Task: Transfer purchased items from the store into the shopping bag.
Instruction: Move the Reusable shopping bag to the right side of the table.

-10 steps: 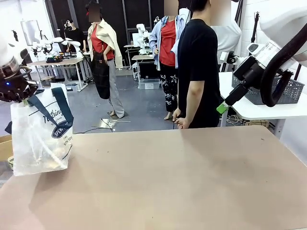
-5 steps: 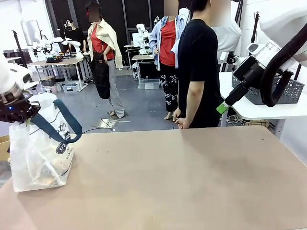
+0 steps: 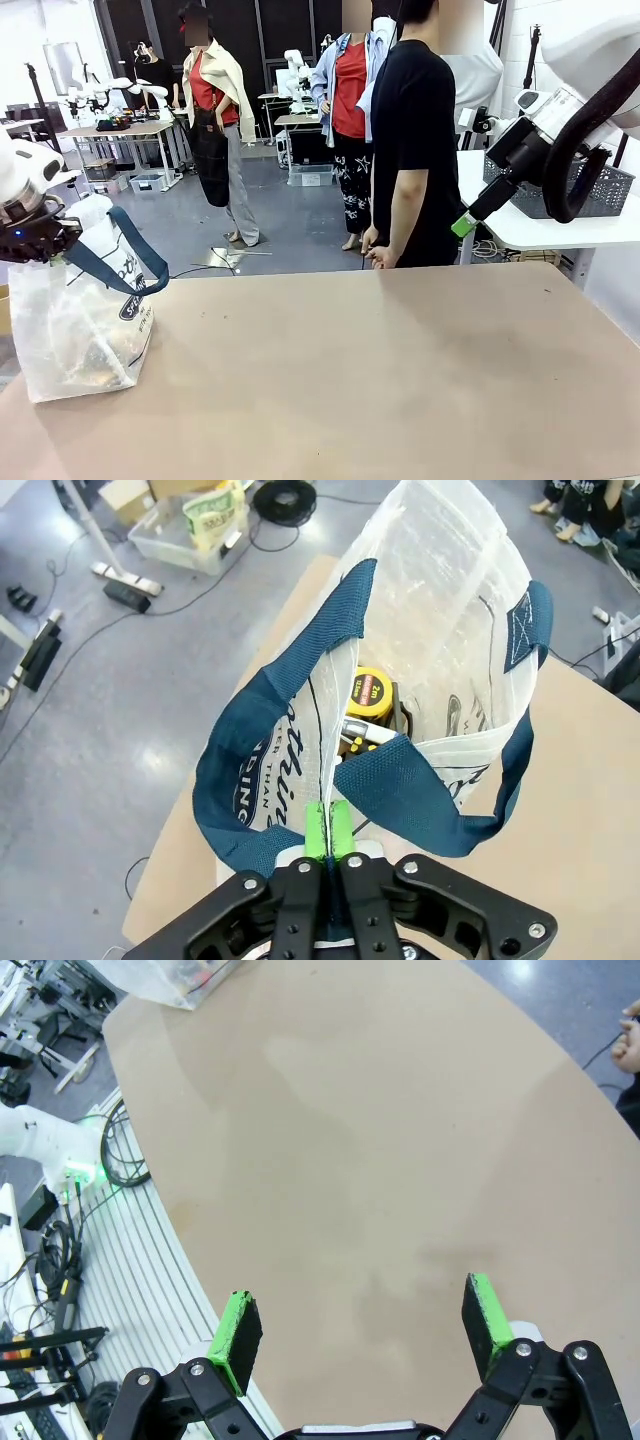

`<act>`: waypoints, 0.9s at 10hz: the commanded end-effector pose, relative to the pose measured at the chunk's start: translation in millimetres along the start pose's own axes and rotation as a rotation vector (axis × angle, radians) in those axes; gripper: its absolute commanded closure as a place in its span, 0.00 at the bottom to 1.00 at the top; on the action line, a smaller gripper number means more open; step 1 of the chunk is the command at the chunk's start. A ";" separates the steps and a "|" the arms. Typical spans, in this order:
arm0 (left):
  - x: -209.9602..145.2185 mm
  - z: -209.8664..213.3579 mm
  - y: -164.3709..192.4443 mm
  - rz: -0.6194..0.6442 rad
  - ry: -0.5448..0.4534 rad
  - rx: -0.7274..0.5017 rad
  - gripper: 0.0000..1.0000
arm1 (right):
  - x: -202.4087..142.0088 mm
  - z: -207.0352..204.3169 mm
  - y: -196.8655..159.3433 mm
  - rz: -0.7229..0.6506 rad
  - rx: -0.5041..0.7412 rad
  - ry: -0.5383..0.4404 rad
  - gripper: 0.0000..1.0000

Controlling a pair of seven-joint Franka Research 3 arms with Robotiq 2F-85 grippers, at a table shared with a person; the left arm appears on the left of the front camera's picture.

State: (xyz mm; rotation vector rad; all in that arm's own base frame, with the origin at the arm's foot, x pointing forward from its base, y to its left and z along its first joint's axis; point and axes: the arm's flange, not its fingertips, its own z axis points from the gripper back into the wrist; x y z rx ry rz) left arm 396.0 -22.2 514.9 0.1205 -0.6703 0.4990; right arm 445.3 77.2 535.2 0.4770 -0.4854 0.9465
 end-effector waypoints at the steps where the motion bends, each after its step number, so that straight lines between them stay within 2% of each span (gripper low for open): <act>1: 3.5 -2.4 -2.6 -0.004 0.005 0.002 1.00 | -0.2 0.9 0.9 0.001 0.006 0.012 0.00; 2: 3.5 -2.4 -2.6 -0.004 0.005 0.002 1.00 | -0.2 0.9 0.9 0.001 0.006 0.012 0.00; 3: -0.1 -0.6 -0.4 -0.001 0.001 0.001 0.94 | -0.2 0.9 0.9 0.001 0.006 0.012 0.00; 7: 1.4 9.4 -6.8 -0.036 0.037 -0.042 0.15 | -0.2 0.9 0.9 0.001 0.006 0.012 0.00; 8: 3.0 13.6 -10.1 -0.045 0.041 -0.047 0.00 | -0.2 0.9 0.9 0.001 0.006 0.012 0.00; 9: 5.1 17.4 -11.6 -0.048 0.040 -0.056 0.00 | -0.2 0.9 0.9 0.001 0.006 0.012 0.00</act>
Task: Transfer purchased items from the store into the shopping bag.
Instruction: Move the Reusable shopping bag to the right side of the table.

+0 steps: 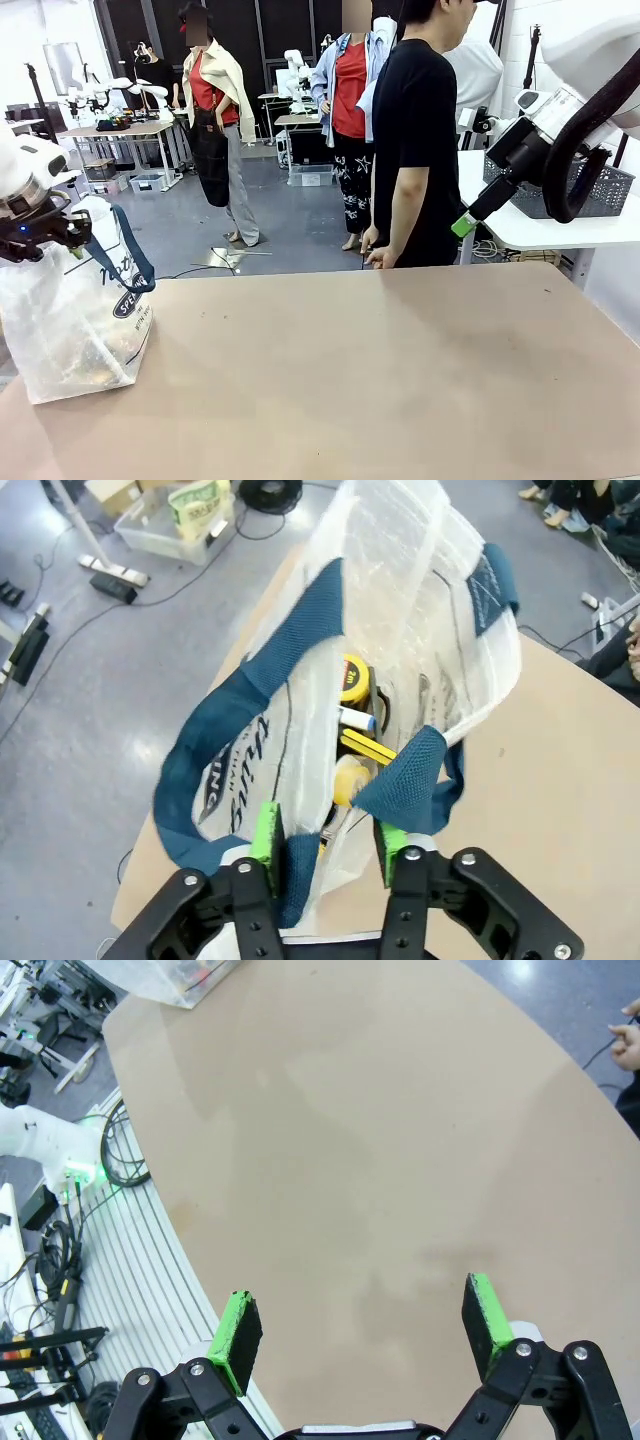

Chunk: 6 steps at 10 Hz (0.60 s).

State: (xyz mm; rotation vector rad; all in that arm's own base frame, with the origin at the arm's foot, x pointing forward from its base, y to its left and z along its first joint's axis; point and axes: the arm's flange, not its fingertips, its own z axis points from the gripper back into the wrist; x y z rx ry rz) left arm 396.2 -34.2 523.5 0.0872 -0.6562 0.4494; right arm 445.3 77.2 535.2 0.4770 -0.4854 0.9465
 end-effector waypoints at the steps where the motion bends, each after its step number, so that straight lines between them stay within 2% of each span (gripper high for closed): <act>1: 5.0 11.9 -2.0 -0.012 0.020 -0.019 0.00 | -0.2 0.9 0.9 0.001 0.006 0.012 0.00; 6: 20.7 39.4 -10.4 -0.035 0.041 -0.046 0.00 | -0.2 0.9 0.9 0.001 0.006 0.012 0.00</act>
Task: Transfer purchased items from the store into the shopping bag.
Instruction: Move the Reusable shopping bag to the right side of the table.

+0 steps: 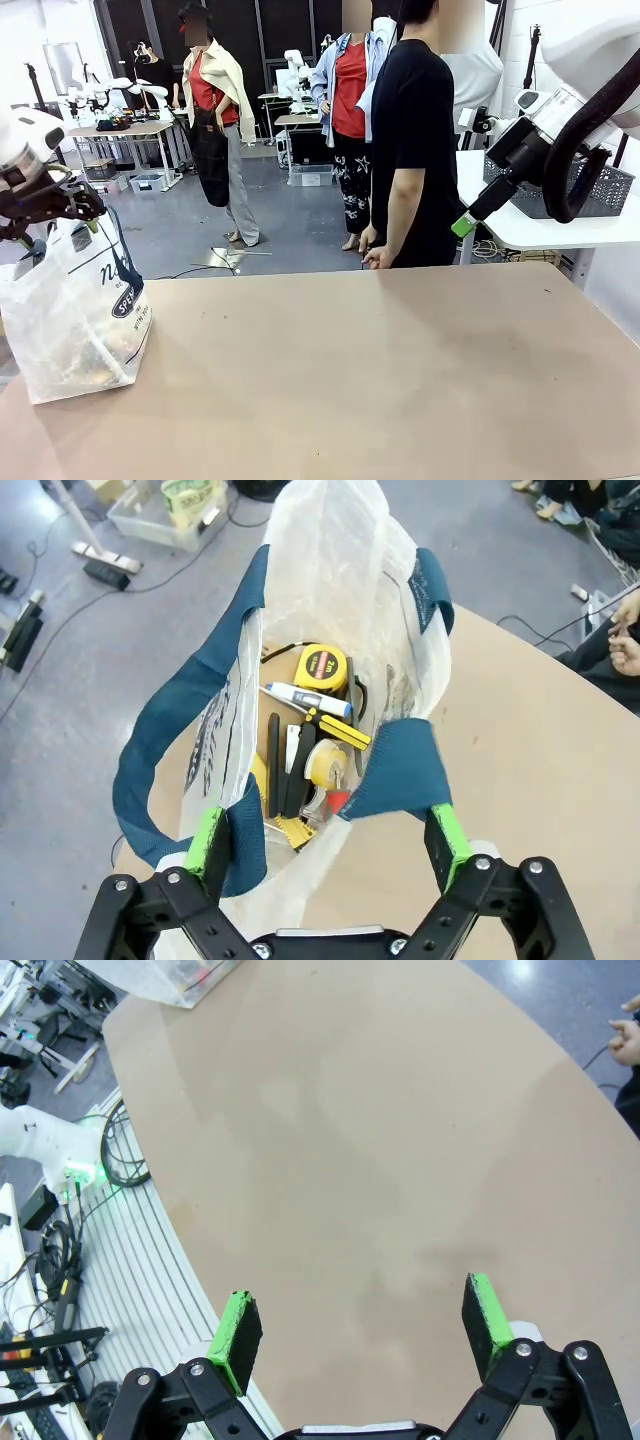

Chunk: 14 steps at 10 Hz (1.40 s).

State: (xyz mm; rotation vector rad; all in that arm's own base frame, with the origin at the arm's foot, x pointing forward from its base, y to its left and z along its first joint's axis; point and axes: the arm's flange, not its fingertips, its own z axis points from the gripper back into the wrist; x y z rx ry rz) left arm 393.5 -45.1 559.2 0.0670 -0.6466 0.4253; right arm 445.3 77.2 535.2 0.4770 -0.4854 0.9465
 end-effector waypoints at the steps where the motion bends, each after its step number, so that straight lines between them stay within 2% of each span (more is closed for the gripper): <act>1: 8.5 13.1 -3.0 -0.031 0.022 -0.026 0.00 | -0.2 0.9 0.9 0.001 0.006 0.012 0.00; 4: 13.0 19.8 -8.4 -0.058 0.016 -0.038 0.00 | -0.2 0.9 0.9 0.001 0.006 0.012 0.00; 6: 10.1 10.5 -13.4 -0.098 0.028 0.019 0.00 | -0.2 0.9 0.9 0.001 0.006 0.012 0.00; 7: 8.9 19.0 -12.1 -0.047 -0.002 -0.018 0.00 | -0.2 0.9 0.9 0.001 0.006 0.012 0.00; 12: 8.9 19.0 -12.1 -0.047 -0.002 -0.018 0.00 | -0.2 0.9 0.9 0.001 0.006 0.012 0.00; 13: 7.8 17.9 -12.5 -0.057 0.004 -0.012 0.00 | -0.2 0.9 0.9 0.001 0.006 0.012 0.00; 14: 9.5 22.4 -24.3 -0.108 0.035 -0.060 0.00 | -0.2 0.9 0.9 0.001 0.006 0.012 0.00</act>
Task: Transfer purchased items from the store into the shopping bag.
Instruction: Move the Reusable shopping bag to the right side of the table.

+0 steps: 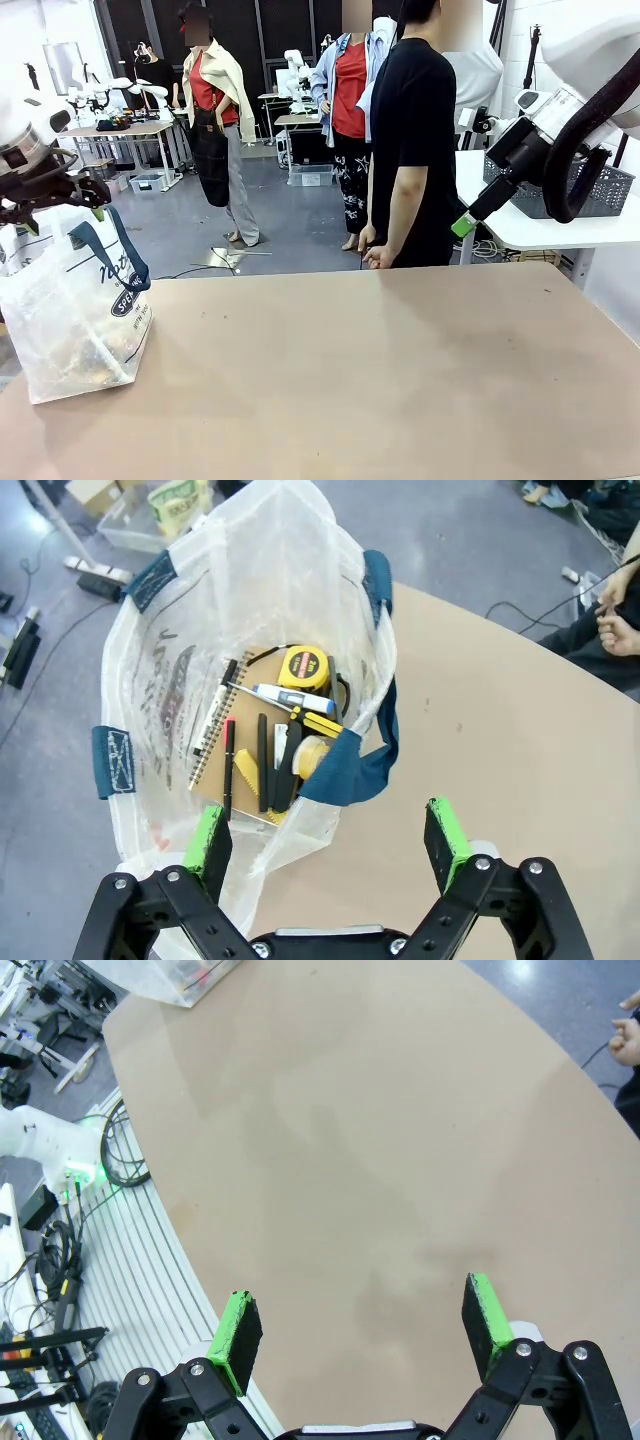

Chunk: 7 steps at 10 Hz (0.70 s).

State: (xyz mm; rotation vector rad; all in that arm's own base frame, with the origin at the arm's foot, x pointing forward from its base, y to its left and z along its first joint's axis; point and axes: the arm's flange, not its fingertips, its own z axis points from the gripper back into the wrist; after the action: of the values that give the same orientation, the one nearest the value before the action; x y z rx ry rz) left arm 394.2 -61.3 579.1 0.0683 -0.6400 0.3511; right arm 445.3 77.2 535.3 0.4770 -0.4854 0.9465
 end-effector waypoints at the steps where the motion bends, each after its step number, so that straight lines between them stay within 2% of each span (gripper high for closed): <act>1: 8.8 7.5 -16.7 -0.083 0.044 -0.080 0.00 | -0.2 0.8 0.9 0.001 0.006 0.012 0.00; 5: 15.9 7.3 -51.1 -0.388 0.194 -0.346 0.00 | -0.2 0.8 0.9 0.001 0.006 0.012 0.00; 7: 14.2 -4.7 -62.1 -0.528 0.148 -0.515 0.00 | -0.2 0.8 0.9 0.001 0.006 0.012 0.00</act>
State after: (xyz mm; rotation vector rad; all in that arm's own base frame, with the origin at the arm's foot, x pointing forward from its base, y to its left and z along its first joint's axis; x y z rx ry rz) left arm 421.2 -127.7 585.9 -0.2159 -0.5205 -0.2279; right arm 445.3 77.2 535.3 0.4770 -0.4855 0.9465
